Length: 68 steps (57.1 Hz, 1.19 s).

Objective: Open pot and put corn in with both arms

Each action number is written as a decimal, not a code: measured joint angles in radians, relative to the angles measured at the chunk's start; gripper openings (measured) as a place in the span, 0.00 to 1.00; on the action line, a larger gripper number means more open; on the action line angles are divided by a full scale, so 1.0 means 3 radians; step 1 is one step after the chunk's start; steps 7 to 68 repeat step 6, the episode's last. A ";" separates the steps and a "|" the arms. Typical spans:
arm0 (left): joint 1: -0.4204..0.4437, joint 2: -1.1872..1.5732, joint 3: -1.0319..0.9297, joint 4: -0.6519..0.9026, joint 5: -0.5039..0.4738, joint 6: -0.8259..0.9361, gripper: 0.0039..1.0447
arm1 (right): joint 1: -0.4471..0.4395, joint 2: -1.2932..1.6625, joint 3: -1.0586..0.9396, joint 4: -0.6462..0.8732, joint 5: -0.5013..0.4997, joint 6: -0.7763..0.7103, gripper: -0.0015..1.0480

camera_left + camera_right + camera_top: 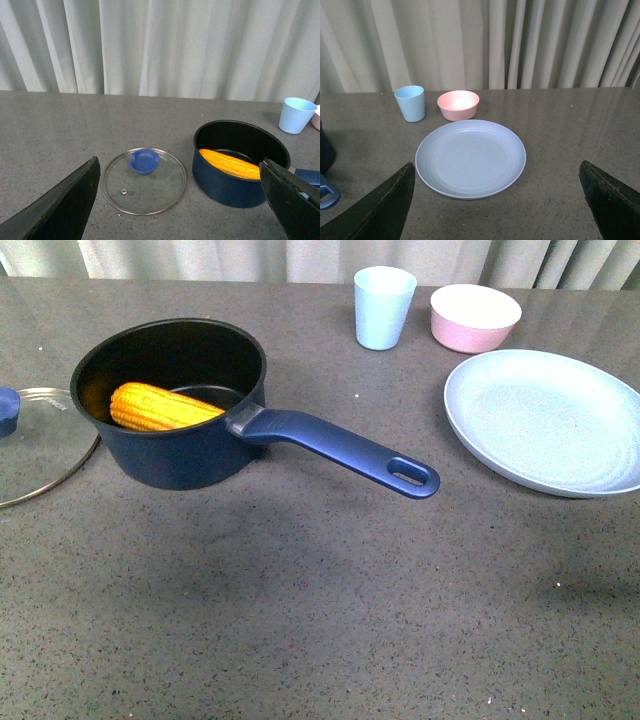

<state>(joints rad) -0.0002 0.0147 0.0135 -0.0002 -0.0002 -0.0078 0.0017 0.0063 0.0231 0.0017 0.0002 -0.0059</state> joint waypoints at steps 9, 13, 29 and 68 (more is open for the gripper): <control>0.0000 0.0000 0.0000 0.0000 0.0000 0.0000 0.92 | 0.0000 0.0000 0.0000 -0.0001 -0.0001 0.0000 0.91; 0.0000 0.0000 0.0000 0.0000 0.0000 0.0000 0.92 | 0.0000 0.0000 0.0000 -0.0001 -0.0001 0.0000 0.91; 0.0000 0.0000 0.0000 0.0000 0.0000 0.0000 0.92 | 0.0000 0.0000 0.0000 -0.0001 -0.0001 0.0000 0.91; 0.0000 0.0000 0.0000 0.0000 0.0000 0.0000 0.92 | 0.0000 0.0000 0.0000 -0.0001 -0.0001 0.0000 0.91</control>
